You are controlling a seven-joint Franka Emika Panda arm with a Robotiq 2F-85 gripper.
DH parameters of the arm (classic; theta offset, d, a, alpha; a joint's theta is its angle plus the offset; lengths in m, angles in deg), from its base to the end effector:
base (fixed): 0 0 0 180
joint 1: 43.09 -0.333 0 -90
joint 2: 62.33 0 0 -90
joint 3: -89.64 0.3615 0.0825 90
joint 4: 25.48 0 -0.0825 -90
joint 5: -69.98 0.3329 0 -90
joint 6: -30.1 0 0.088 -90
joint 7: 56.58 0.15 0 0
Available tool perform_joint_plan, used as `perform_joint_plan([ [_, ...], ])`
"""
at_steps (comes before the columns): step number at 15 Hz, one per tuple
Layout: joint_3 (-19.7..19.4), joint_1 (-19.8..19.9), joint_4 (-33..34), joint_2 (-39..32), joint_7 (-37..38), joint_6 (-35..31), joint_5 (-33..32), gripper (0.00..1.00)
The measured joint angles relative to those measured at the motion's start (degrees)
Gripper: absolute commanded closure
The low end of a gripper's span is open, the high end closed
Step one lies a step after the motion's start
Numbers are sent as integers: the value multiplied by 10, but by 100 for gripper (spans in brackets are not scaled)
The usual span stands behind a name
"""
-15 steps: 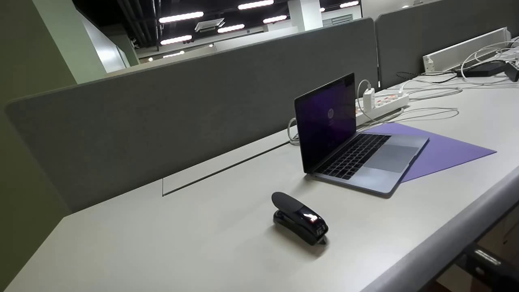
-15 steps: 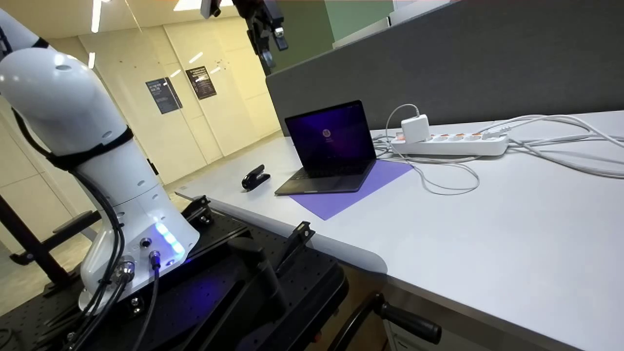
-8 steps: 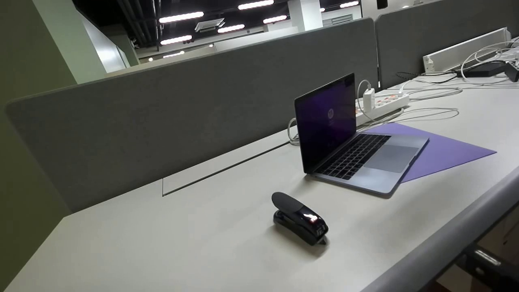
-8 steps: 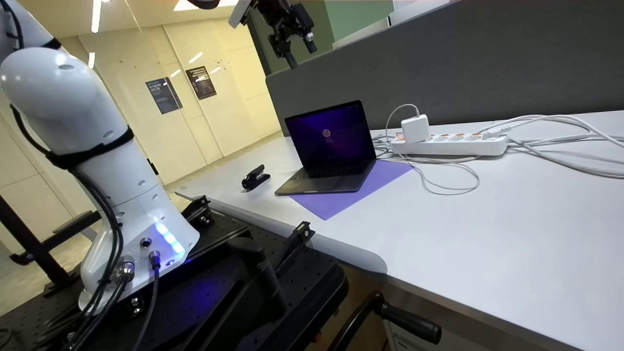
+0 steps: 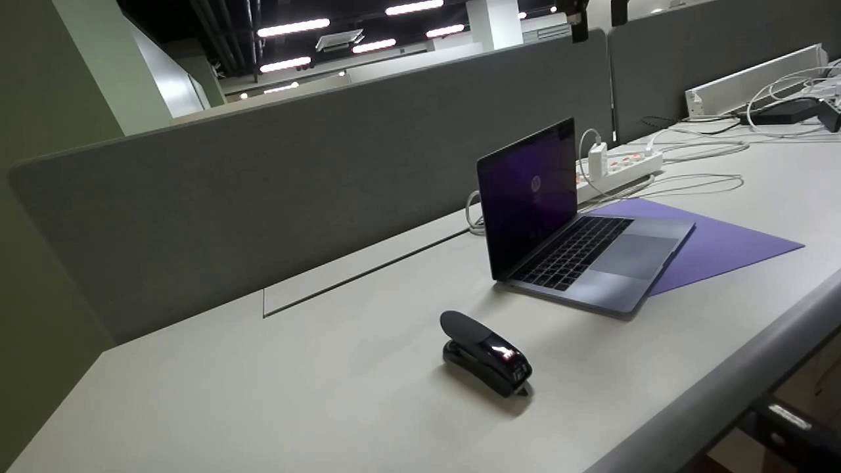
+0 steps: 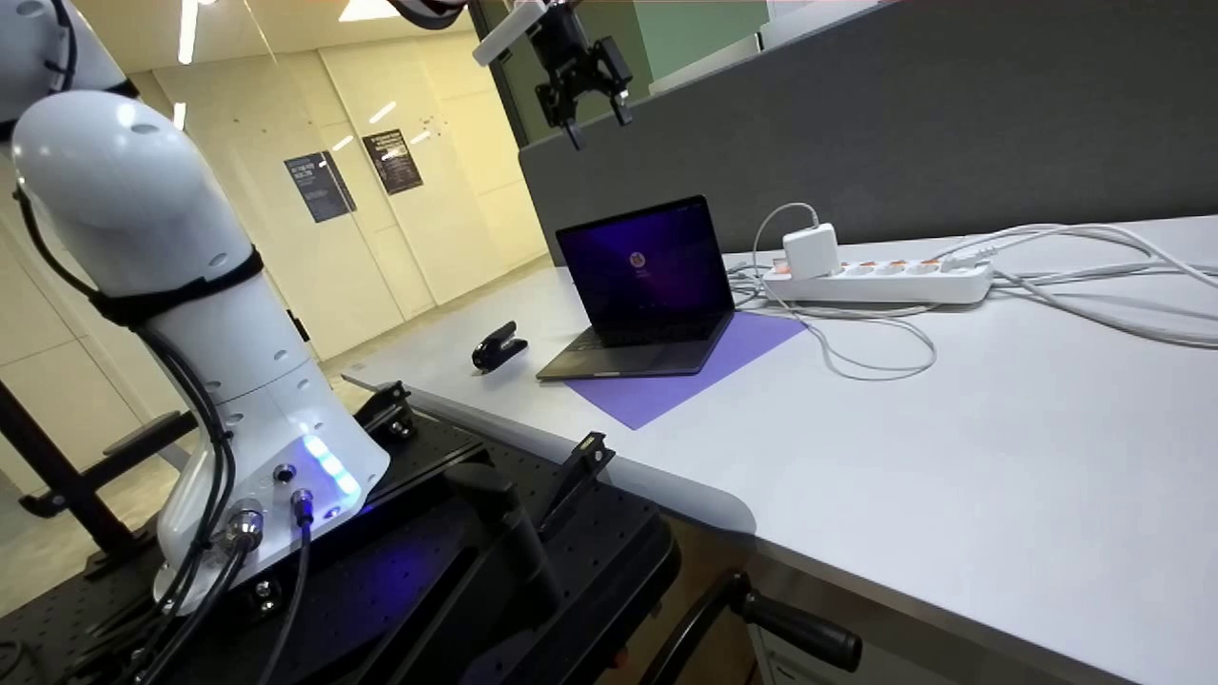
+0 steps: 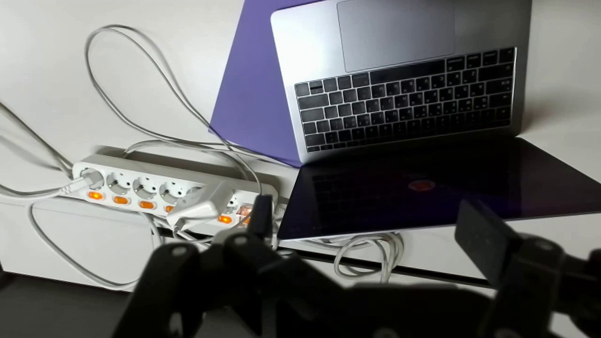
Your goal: Push the screen of the laptop fully downwards
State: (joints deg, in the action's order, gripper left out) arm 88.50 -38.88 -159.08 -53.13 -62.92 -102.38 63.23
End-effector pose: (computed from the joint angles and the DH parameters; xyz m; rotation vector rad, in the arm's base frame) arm 0.4508 -0.0485 0.4472 3.0290 0.1376 0.1992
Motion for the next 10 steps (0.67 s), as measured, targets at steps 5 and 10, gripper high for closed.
perform_joint_plan([
  [5,-2,0,0,-7,-4,-10,1,0],
  [10,-2,-4,15,-68,-51,-100,3,40],
])
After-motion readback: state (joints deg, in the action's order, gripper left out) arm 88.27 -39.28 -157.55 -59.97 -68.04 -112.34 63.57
